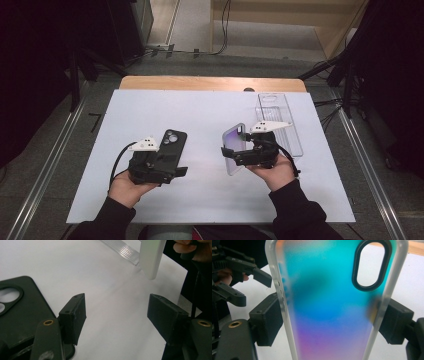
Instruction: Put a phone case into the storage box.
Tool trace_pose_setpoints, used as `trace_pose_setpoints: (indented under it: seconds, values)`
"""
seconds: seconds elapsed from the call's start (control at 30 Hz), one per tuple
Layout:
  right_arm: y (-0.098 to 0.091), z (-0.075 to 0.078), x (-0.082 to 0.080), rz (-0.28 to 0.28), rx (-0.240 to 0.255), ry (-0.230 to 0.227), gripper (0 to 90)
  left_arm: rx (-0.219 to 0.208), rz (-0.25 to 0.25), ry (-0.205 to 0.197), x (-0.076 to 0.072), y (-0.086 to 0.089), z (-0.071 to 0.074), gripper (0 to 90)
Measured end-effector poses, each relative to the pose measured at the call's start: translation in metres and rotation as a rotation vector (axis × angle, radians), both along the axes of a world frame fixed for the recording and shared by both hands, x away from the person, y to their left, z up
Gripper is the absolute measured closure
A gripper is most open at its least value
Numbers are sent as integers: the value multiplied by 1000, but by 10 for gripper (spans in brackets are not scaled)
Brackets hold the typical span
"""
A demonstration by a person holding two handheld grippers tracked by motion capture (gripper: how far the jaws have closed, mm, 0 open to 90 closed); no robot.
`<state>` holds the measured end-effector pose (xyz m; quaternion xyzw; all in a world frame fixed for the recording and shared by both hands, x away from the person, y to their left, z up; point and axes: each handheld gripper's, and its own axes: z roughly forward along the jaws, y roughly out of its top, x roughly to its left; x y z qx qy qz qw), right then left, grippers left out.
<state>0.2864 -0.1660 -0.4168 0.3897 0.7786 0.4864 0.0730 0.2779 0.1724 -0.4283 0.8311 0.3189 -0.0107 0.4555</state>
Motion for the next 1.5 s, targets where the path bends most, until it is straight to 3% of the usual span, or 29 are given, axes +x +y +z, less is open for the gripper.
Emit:
trace_pose_setpoints:
  seconds: [0.6, 0.93, 1.27, 1.5]
  values:
    - [-20, 15, 8, -53, 23, -3, 158, 11, 47, -18, -9, 30, -15, 319]
    - [-30, 23, 17, -88, 20, -6, 158, 5, 85, 0, -10, 40, -21, 319]
    - [-48, 30, 29, -160, 32, -27, 158, -1, 142, 4, -11, 49, -22, 319]
    - [-63, 34, 33, -221, 28, -41, 158, 5, 141, 8, -12, 48, -21, 319]
